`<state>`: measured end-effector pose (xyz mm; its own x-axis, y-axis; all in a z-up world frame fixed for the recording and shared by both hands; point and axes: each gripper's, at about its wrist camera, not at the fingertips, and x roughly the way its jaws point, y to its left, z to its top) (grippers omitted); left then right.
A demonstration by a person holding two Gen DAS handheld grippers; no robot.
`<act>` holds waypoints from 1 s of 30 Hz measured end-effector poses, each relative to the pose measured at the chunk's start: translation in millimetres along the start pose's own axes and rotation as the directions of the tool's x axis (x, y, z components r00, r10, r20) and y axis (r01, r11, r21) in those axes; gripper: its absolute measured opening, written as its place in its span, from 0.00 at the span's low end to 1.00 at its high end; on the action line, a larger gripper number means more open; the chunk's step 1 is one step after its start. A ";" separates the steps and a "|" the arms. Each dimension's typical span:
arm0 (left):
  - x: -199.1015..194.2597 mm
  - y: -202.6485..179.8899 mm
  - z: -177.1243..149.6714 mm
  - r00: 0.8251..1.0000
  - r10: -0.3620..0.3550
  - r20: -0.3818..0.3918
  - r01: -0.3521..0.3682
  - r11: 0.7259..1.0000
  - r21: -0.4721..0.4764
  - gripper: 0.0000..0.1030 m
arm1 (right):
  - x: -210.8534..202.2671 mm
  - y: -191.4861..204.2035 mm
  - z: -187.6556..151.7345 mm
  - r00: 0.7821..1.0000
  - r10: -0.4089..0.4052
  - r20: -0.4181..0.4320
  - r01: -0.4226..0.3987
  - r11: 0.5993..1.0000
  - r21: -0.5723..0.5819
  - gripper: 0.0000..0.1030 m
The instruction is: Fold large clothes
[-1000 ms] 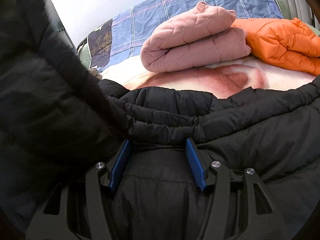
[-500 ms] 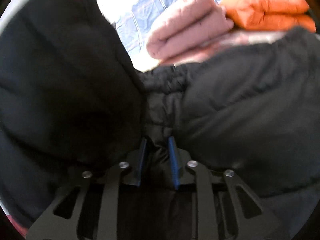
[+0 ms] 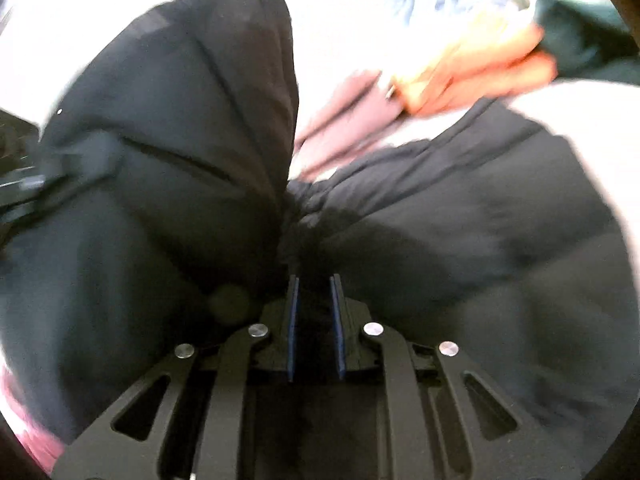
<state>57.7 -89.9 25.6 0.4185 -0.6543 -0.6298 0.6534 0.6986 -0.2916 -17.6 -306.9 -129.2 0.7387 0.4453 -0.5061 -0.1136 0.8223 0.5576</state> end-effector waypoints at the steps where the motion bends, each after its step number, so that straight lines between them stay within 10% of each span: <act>1: 5.7 -4.8 2.6 1.000 -0.005 -0.003 0.005 1.000 0.008 0.28 | -9.4 -9.9 -4.7 1.000 -0.023 0.003 0.023 1.000 0.017 0.14; 6: 52.8 -31.3 11.1 0.998 -0.050 -0.048 0.052 0.998 0.037 0.30 | 3.4 -41.4 -30.2 0.994 -0.054 -0.092 0.060 0.996 0.061 0.14; 12: 131.5 -64.0 0.2 0.987 -0.064 -0.150 0.082 0.990 0.111 0.36 | -7.7 -44.7 -38.4 0.995 -0.067 -0.073 0.071 0.996 0.058 0.10; 17: 147.3 -58.6 -6.6 0.967 -0.209 -0.147 0.217 0.975 0.040 0.49 | -69.9 -52.7 -46.8 0.992 -0.122 0.013 0.121 0.992 0.035 0.11; 24: 160.6 -68.5 -14.3 0.937 -0.322 -0.134 0.330 0.943 0.044 0.72 | -138.8 -52.4 -53.3 0.986 -0.130 0.107 0.127 0.991 0.038 0.22; 30: 170.6 -69.8 -22.3 0.912 -0.392 -0.122 0.399 0.916 0.033 0.75 | -180.3 -26.7 -52.1 0.989 -0.013 0.147 0.014 1.000 -0.006 0.52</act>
<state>69.4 -243.8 -77.6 0.0479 -0.8351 -0.5479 0.7868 0.3695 -0.4944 -182.3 -390.7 -87.1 0.8300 0.3774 -0.4108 -0.1074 0.8307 0.5463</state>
